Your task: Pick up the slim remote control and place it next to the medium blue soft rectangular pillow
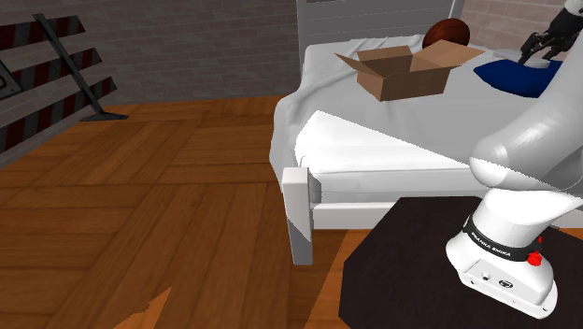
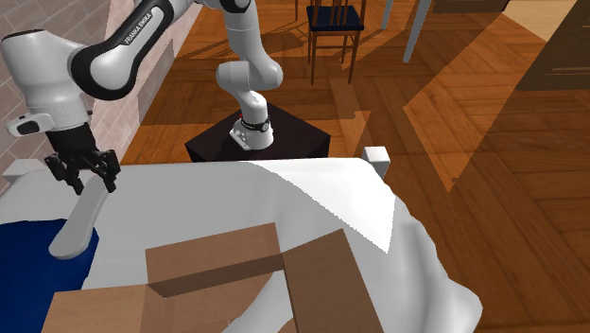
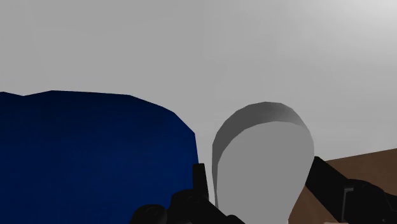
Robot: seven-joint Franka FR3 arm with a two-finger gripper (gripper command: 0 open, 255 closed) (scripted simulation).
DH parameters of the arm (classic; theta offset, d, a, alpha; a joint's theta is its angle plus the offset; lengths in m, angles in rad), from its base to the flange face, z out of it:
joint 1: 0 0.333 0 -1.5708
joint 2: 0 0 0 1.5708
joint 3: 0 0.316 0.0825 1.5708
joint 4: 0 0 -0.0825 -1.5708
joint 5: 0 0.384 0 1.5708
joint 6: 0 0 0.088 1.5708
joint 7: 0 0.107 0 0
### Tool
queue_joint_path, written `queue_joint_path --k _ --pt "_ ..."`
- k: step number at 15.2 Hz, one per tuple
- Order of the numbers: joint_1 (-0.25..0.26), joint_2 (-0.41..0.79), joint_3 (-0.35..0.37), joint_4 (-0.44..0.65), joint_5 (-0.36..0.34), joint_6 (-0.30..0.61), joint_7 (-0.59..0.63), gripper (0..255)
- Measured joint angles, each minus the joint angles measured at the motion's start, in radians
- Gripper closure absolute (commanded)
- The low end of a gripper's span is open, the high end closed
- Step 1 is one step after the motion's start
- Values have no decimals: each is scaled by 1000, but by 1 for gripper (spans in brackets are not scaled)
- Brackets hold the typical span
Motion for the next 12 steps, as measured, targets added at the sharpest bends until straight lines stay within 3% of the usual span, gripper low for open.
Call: queue_joint_path --k 12 --pt "-7 65 8 -96 99 131 -95 255"
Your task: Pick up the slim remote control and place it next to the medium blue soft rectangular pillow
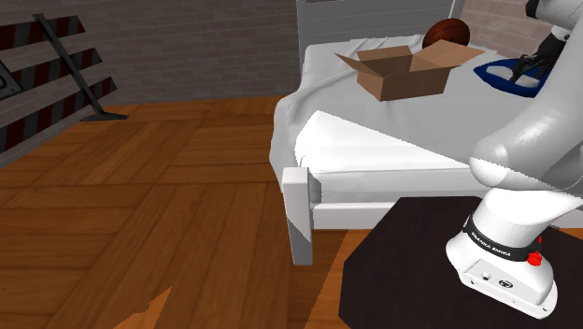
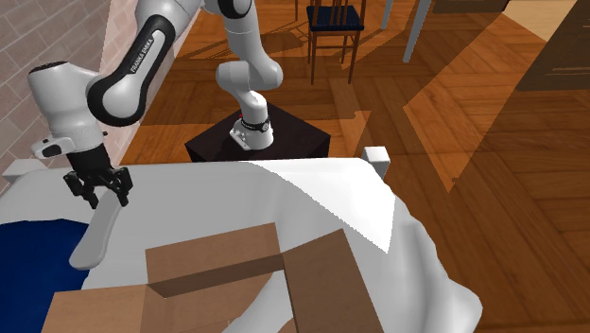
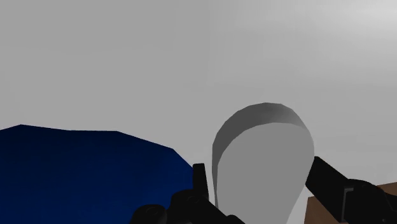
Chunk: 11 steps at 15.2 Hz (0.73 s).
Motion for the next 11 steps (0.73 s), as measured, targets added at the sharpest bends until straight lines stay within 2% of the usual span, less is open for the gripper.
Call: queue_joint_path --k 11 --pt "-20 86 29 -55 133 104 -115 255"
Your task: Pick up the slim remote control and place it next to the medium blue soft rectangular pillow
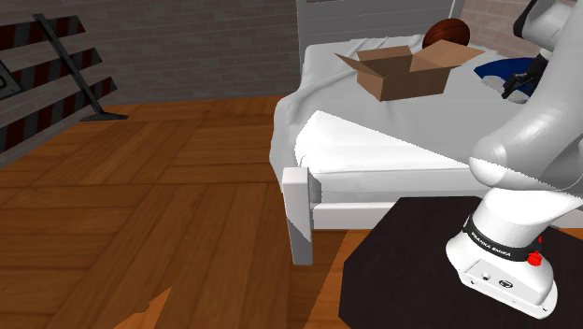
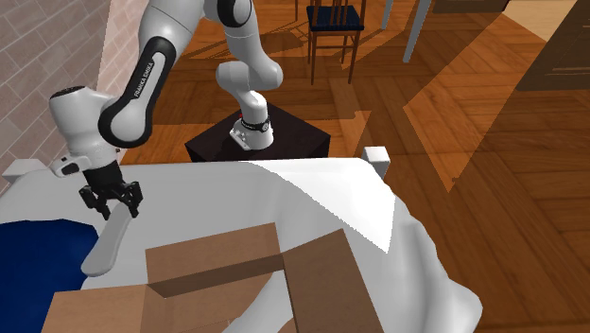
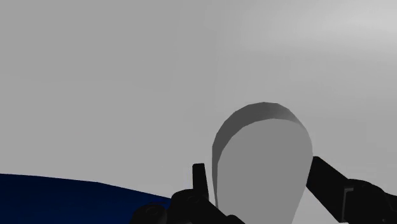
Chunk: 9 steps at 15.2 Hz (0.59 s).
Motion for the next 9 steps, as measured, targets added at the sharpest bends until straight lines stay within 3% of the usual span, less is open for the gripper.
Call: queue_joint_path --k 8,9 --pt "-7 20 8 -2 27 14 -22 255" --pt "-7 20 8 -2 27 14 -22 0"
